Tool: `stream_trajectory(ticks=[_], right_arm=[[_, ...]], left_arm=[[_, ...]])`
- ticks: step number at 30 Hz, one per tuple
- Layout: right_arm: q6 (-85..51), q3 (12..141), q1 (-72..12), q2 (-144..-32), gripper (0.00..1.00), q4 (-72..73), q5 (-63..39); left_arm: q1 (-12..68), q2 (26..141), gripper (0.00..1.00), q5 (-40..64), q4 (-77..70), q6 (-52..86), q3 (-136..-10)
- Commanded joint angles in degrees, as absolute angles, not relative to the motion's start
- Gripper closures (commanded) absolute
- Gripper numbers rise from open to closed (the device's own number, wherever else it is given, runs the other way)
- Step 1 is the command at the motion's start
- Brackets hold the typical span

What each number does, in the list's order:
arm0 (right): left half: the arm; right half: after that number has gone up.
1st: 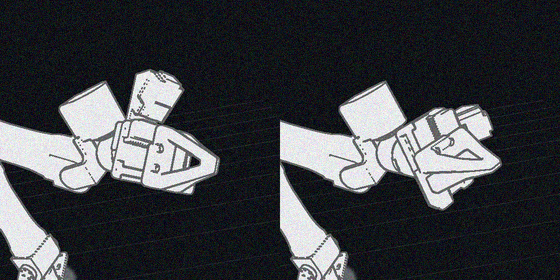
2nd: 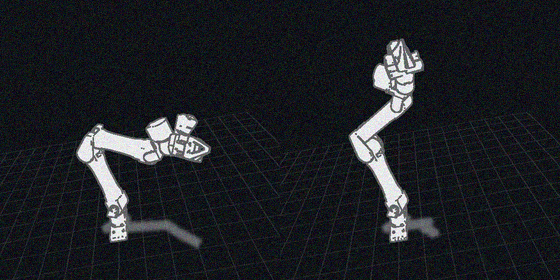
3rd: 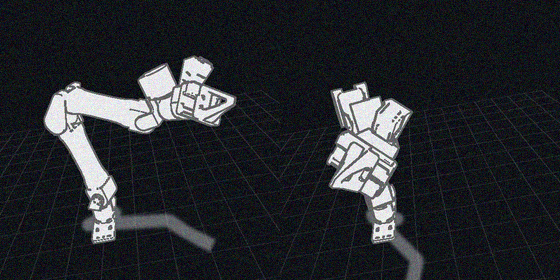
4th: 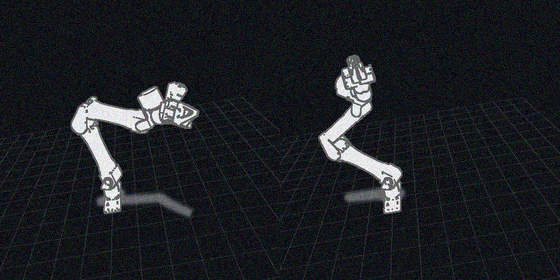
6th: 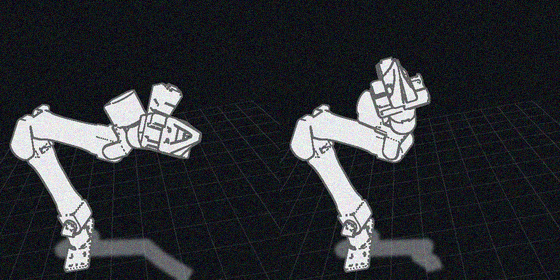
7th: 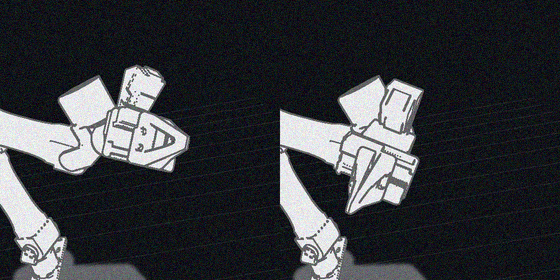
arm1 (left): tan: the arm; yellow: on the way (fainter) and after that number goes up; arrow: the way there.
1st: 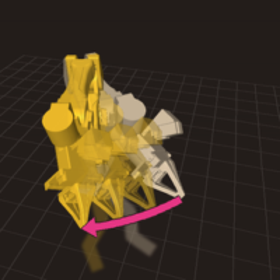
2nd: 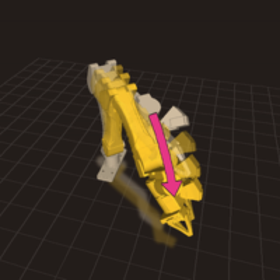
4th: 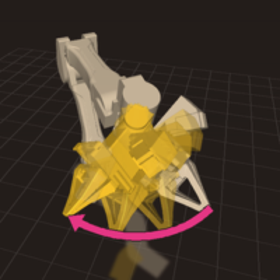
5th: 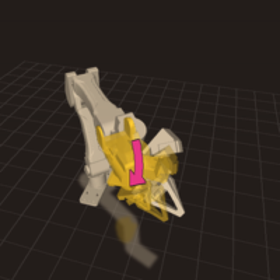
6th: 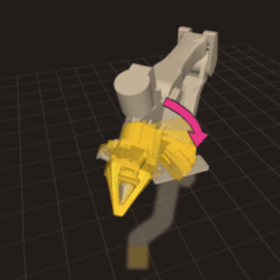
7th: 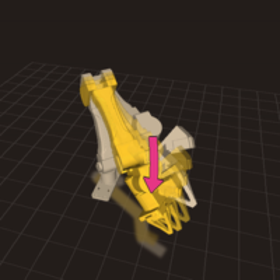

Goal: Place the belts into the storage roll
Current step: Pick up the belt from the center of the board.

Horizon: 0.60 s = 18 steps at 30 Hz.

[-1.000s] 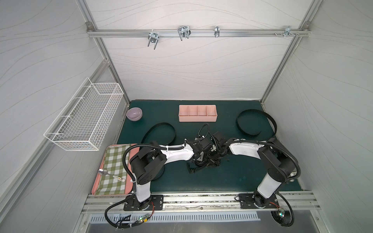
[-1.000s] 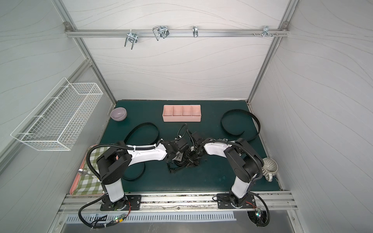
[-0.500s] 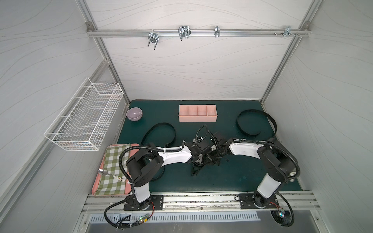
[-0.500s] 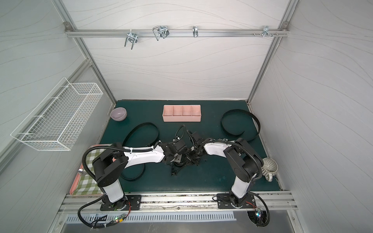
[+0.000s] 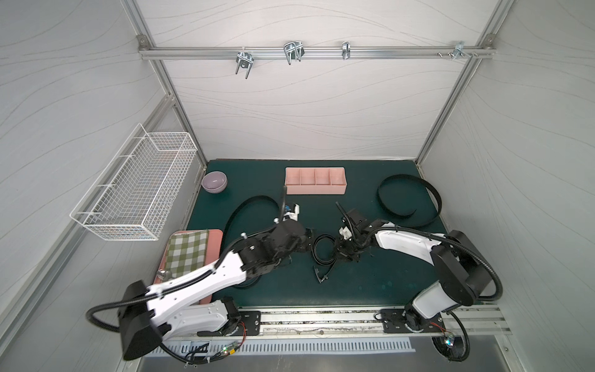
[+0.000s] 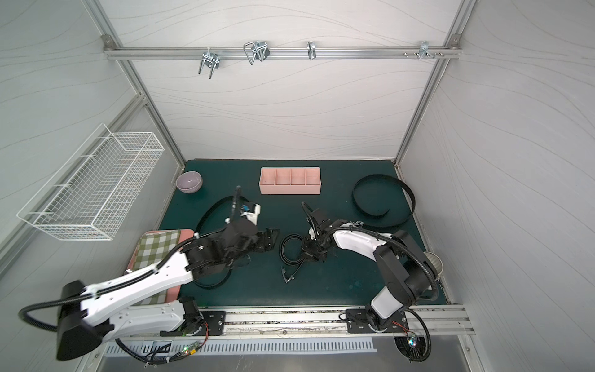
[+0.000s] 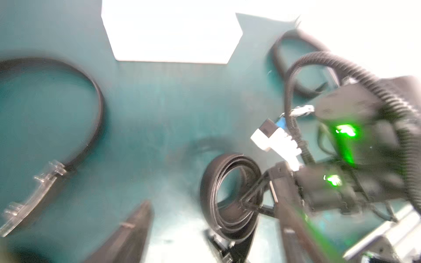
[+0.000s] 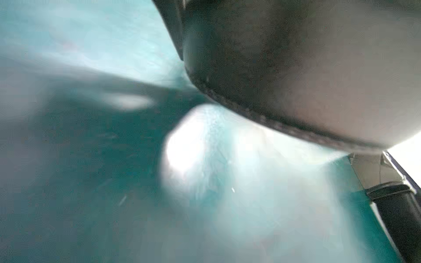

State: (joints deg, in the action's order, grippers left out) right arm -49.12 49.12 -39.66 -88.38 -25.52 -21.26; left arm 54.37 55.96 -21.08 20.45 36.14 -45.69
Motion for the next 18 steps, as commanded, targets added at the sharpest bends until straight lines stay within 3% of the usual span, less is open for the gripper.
stream_trajectory(ticks=[1,7,18], right_arm=[[-33.4,55.0,-39.3,-84.3,1.0,-31.0,-13.3],[-13.9,61.9,-40.2,-80.8,1.0,-34.7,0.9],[-0.3,64.2,-40.2,-74.0,0.99,-37.8,5.6]], left_arm=[[51.2,51.1,0.08,-18.4,17.7,35.1,-40.4],[42.4,58.3,0.07,1.3,15.8,29.2,-44.0],[41.3,68.5,0.01,21.8,5.4,20.7,-52.8]])
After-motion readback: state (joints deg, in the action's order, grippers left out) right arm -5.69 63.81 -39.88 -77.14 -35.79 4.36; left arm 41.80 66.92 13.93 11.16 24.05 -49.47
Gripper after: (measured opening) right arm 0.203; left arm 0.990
